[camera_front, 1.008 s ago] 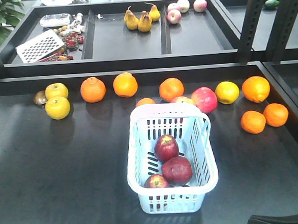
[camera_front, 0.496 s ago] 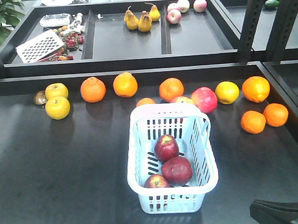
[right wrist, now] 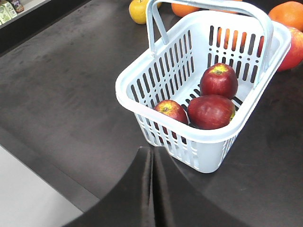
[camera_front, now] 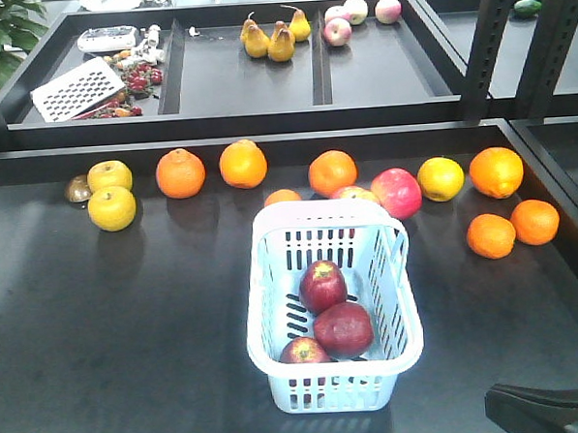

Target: Pick three apples into basket with both arms

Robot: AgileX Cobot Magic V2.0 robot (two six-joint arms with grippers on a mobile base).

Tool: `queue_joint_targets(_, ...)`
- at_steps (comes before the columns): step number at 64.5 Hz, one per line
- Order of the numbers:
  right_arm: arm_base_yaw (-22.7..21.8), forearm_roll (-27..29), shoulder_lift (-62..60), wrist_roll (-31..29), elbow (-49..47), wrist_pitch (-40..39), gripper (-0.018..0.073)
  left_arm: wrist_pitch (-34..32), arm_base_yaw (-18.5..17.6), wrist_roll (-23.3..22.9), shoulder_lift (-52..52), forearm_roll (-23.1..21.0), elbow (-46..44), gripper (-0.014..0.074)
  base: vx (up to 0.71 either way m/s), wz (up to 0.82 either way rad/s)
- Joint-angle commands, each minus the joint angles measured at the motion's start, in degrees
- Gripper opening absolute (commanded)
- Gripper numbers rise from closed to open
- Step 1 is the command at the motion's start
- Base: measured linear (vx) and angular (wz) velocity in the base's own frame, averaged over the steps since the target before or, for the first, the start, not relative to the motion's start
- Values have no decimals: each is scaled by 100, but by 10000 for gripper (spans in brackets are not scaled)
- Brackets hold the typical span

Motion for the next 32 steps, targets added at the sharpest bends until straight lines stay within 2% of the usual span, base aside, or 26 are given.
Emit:
queue_joint_targets(1, -16, 95, 13, -49, -155, -300, -4, -334, -13, -20, 38, -179, -155, -6, 0, 0)
queue_joint_targets(26, -16, 95, 13, -49, -155, -281, -4, -340, -13, -33, 38, -179, -150, -6, 0, 0)
queue_joint_targets(32, -16, 95, 13, -49, -155, -281, -4, -358, -13, -489, 38, -157, -150, -6, 0, 0)
